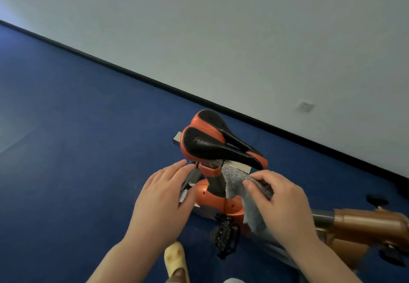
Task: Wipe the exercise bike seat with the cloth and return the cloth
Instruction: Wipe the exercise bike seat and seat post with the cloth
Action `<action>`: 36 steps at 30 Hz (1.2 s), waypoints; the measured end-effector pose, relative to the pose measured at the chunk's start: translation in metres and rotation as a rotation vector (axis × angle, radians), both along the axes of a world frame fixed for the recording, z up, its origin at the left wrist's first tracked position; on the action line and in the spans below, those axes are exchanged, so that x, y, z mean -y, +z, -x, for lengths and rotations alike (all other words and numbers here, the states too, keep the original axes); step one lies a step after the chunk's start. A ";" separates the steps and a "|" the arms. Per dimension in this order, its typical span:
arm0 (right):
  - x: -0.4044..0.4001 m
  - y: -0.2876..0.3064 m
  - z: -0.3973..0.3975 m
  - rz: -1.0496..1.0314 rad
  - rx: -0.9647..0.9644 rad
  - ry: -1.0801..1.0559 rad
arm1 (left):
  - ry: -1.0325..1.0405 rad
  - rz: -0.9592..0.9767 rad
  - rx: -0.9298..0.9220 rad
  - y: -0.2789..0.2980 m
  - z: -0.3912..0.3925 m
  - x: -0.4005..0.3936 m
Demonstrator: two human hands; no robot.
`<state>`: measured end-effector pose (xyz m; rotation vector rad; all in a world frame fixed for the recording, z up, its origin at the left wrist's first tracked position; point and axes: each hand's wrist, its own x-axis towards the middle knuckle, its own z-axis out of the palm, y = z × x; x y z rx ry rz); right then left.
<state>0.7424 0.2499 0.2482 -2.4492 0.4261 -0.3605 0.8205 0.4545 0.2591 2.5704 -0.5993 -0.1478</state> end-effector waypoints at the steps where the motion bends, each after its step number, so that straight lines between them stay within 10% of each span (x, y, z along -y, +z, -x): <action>1: -0.003 -0.001 -0.012 -0.012 -0.007 -0.012 | -0.017 -0.001 0.002 -0.001 -0.014 -0.003; 9: -0.020 -0.006 -0.078 -0.375 0.060 -0.290 | -0.181 -0.004 -0.049 -0.021 -0.096 -0.003; 14: -0.001 0.011 -0.079 -0.131 0.315 -0.412 | -0.185 0.054 -0.059 -0.031 -0.116 0.011; 20: 0.031 -0.036 -0.095 0.303 0.271 -0.125 | -0.020 0.190 -0.115 -0.054 -0.119 0.033; 30: 0.073 -0.094 -0.091 0.372 -0.120 0.485 | 0.159 0.260 -0.196 -0.074 -0.098 0.054; 36: 0.061 -0.100 -0.114 0.512 -0.102 0.503 | 0.278 0.293 -0.229 -0.078 -0.095 0.061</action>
